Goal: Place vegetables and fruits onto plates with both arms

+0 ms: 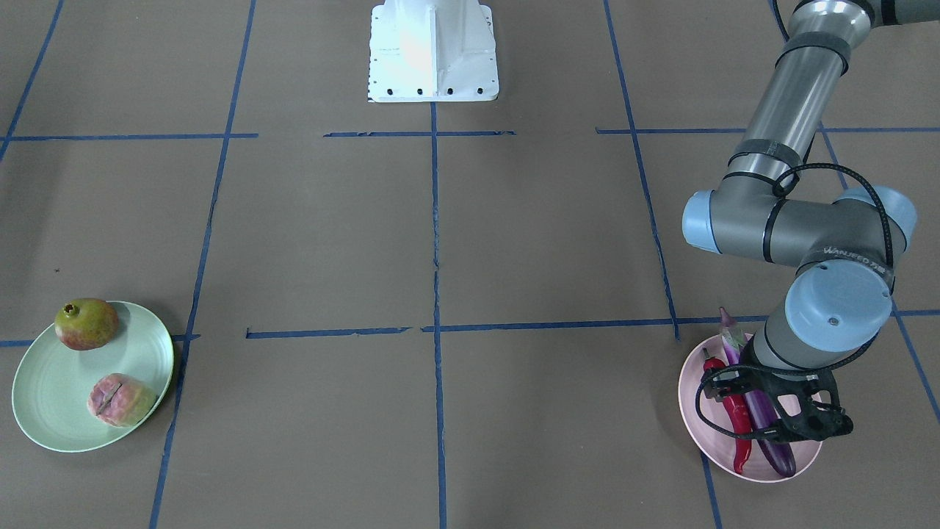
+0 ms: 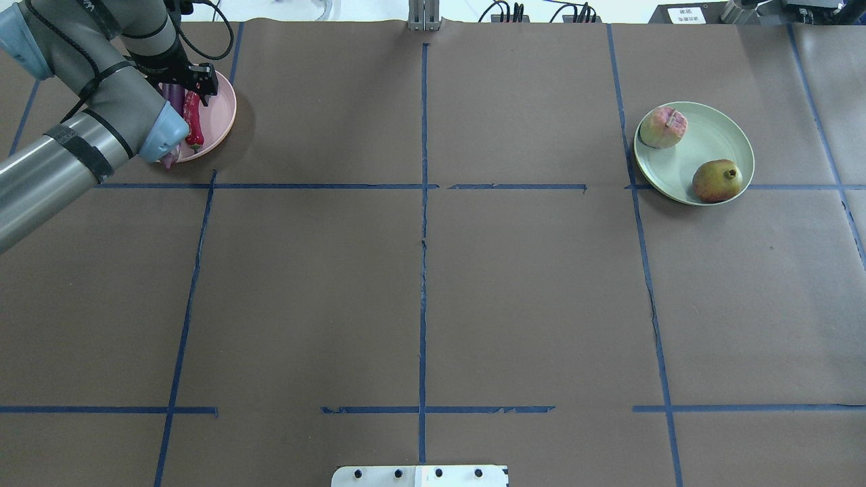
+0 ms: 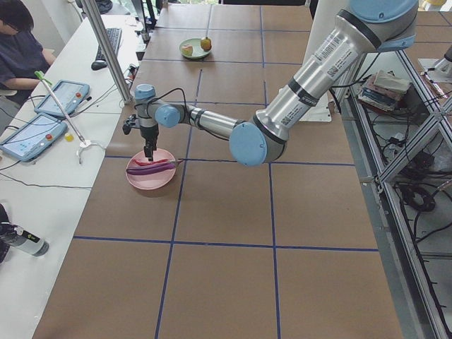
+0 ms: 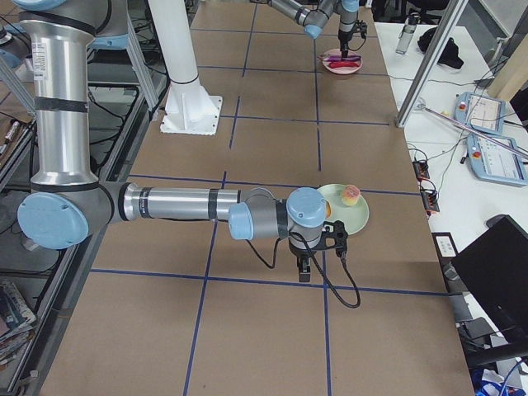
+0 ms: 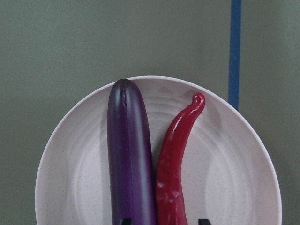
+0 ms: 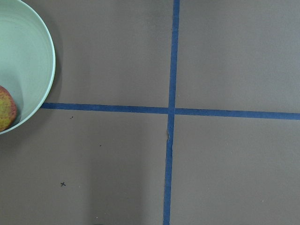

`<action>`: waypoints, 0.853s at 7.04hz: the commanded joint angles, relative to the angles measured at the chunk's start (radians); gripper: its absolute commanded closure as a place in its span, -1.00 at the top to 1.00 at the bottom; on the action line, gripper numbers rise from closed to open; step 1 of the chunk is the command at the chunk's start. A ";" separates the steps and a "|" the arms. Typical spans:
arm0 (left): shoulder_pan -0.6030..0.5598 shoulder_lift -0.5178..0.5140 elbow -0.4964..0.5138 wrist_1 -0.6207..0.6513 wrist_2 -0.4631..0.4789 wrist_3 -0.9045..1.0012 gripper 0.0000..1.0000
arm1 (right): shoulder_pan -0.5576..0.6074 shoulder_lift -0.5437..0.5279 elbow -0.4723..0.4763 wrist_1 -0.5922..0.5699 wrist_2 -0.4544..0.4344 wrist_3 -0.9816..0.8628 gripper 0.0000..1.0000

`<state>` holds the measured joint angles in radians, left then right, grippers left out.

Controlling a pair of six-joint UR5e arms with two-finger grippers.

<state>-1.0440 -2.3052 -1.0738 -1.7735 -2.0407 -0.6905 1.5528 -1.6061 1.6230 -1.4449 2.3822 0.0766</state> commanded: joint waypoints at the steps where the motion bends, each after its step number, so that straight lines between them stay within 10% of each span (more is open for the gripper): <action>1: -0.091 0.114 -0.096 0.005 -0.146 0.221 1.00 | -0.003 0.000 -0.002 0.000 -0.001 0.000 1.00; 6: -0.451 0.317 -0.155 0.231 -0.280 0.909 1.00 | -0.005 0.003 -0.002 0.000 0.000 0.002 1.00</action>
<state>-1.4107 -2.0129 -1.2232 -1.6560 -2.3145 0.0647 1.5479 -1.6033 1.6214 -1.4450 2.3823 0.0783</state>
